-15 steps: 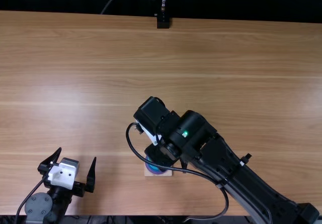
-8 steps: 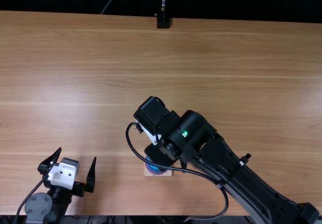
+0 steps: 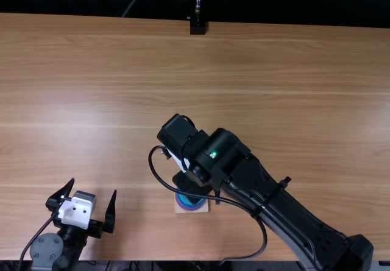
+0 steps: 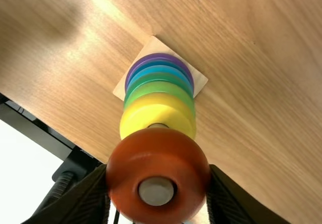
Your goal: Build the Hanoi tower: stack the rings onto the peg from bottom to top in this color order: purple, dark blue, light blue, dark green, light green, yellow, orange.
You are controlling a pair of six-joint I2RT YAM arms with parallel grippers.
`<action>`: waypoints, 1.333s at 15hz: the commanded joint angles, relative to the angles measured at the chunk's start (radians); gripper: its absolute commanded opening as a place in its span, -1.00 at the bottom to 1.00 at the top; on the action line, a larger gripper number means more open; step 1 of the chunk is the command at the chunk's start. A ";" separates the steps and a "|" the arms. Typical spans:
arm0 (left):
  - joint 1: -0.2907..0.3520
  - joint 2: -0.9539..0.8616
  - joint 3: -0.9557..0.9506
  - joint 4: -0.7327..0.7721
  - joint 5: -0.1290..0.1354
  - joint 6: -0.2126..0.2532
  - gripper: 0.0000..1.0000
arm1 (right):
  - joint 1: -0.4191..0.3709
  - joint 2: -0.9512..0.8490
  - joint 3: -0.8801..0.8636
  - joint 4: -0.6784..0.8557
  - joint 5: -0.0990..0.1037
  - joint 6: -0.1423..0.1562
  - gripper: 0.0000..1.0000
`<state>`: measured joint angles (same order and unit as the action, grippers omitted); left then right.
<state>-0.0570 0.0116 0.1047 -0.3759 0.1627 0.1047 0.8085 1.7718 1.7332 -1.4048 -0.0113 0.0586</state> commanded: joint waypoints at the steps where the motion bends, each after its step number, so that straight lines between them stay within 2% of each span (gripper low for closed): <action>1: 0.006 -0.012 -0.105 -0.079 0.010 0.015 1.00 | -0.014 0.012 0.006 0.001 0.054 0.004 0.89; 2: 0.006 -0.012 -0.105 -0.079 0.010 0.015 1.00 | -0.017 0.012 0.008 0.007 0.089 0.002 1.00; 3: 0.006 -0.012 -0.105 -0.079 0.010 0.015 1.00 | -0.023 0.012 0.008 0.025 0.118 0.002 1.00; 4: 0.006 -0.012 -0.105 -0.079 0.010 0.015 1.00 | -0.028 0.012 0.008 0.053 0.127 0.002 1.00; 7: 0.006 -0.012 -0.105 -0.079 0.010 0.015 1.00 | -0.048 0.011 0.022 0.169 0.129 0.002 1.00; 9: 0.006 -0.012 -0.105 -0.079 0.010 0.015 1.00 | -0.092 0.012 0.085 0.222 0.129 0.000 1.00; 15: 0.006 -0.012 -0.105 -0.079 0.010 0.015 1.00 | -0.362 0.005 0.081 0.485 0.125 -0.005 1.00; 18: 0.006 -0.012 -0.105 -0.079 0.010 0.015 1.00 | -0.491 -0.110 -0.061 0.568 0.122 -0.009 1.00; 20: 0.006 -0.012 -0.105 -0.079 0.010 0.015 1.00 | -0.575 -0.233 -0.213 0.715 0.120 -0.005 1.00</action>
<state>-0.0574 0.0116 0.1047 -0.3759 0.1627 0.1047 0.2485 1.6127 1.5303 -0.6701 0.1009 0.0505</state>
